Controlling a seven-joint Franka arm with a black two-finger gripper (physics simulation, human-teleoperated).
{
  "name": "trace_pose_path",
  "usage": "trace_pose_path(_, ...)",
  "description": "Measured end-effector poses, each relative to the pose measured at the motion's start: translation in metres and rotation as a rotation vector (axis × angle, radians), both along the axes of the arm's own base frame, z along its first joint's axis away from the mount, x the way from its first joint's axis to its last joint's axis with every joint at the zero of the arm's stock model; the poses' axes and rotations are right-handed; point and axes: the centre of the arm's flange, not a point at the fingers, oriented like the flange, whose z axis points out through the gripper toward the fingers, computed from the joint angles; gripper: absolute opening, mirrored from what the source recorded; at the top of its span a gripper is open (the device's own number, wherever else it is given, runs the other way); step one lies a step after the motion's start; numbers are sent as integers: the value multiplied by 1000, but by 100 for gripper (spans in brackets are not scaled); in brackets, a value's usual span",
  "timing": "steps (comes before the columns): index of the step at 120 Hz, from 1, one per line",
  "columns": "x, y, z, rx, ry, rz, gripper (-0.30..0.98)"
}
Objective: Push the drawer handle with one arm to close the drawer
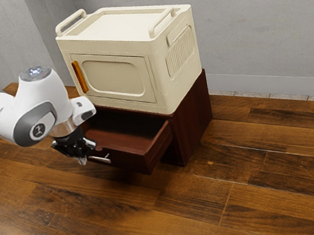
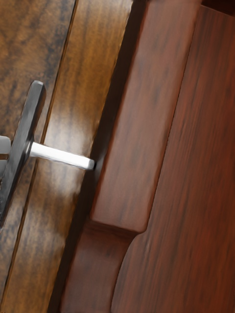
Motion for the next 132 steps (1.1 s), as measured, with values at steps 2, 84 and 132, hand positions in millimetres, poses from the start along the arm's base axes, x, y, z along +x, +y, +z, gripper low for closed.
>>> trace_pose_path(2, 1, 0, 0, 2, -5, -3, -10)
trace_pose_path(84, 25, -21, -11, 29, -156, -102, -10)
trace_pose_path(132, 51, -17, -19, 43, -285, -145, -10)
